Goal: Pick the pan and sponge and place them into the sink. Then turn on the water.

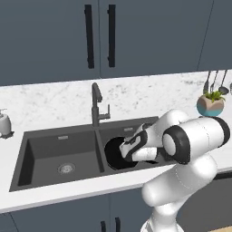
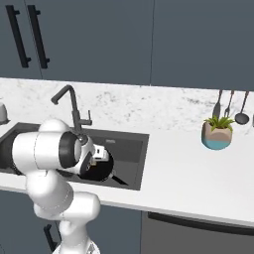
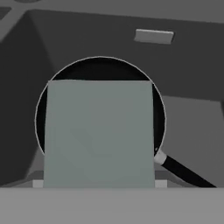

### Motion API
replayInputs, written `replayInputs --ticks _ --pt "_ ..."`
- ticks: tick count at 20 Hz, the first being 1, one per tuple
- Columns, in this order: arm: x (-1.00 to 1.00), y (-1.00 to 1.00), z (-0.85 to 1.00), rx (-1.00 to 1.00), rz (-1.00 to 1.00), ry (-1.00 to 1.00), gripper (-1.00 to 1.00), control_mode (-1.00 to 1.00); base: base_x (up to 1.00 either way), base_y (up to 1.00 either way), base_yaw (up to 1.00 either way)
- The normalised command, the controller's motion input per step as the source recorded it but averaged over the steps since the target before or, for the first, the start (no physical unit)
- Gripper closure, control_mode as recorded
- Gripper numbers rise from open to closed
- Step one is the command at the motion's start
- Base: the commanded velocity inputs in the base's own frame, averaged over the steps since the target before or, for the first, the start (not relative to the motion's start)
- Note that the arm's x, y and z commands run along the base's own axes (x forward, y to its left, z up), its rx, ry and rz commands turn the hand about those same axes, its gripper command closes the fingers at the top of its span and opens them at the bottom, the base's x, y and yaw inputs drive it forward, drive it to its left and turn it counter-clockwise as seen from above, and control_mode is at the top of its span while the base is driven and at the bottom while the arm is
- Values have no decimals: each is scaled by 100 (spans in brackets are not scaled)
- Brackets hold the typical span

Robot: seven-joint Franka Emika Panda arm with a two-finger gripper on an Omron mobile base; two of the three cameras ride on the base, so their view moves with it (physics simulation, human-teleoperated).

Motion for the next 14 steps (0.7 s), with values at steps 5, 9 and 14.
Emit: replayInputs --ticks 5,9,14 --pt "0 1 -23 0 4 0 100 -100 0 0 0" --pt "6 6 -24 0 3 0 100 -100 0 0 0" --pt "16 0 -15 0 2 0 100 -100 0 0 0"
